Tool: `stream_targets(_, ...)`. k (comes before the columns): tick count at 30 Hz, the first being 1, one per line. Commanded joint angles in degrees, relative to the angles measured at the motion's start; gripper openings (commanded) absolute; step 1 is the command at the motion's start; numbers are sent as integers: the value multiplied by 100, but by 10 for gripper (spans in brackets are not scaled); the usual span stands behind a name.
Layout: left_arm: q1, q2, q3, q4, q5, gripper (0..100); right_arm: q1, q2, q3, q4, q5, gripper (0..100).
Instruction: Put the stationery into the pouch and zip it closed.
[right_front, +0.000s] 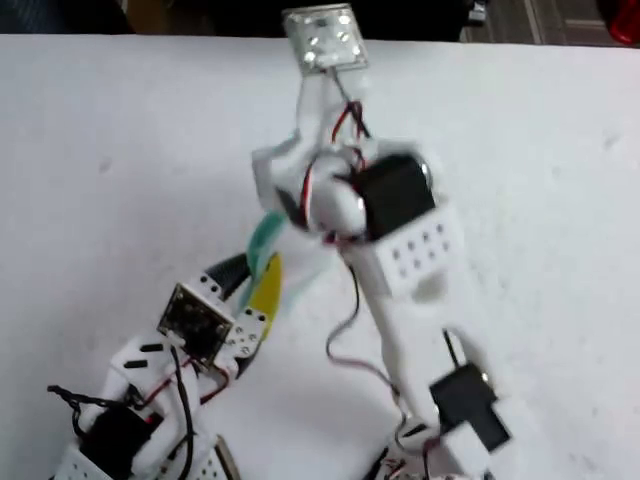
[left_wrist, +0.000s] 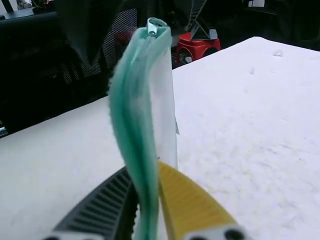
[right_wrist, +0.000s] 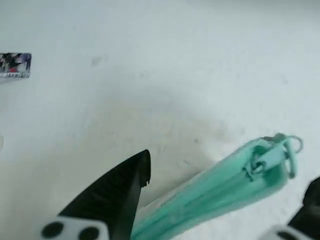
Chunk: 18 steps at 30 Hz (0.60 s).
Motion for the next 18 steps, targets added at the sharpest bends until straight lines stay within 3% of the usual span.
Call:
stream_targets(1, -13, 48, 26, 88, -62, 21, 198, 127, 0, 180, -88, 440)
stream_targets(11, -13, 48, 26, 53, -229, 22, -593, -778, 1424, 171, 255, 433)
stream_targets(18, -4, 48, 26, 53, -299, 22, -611, -470, 1451, 163, 668, 175)
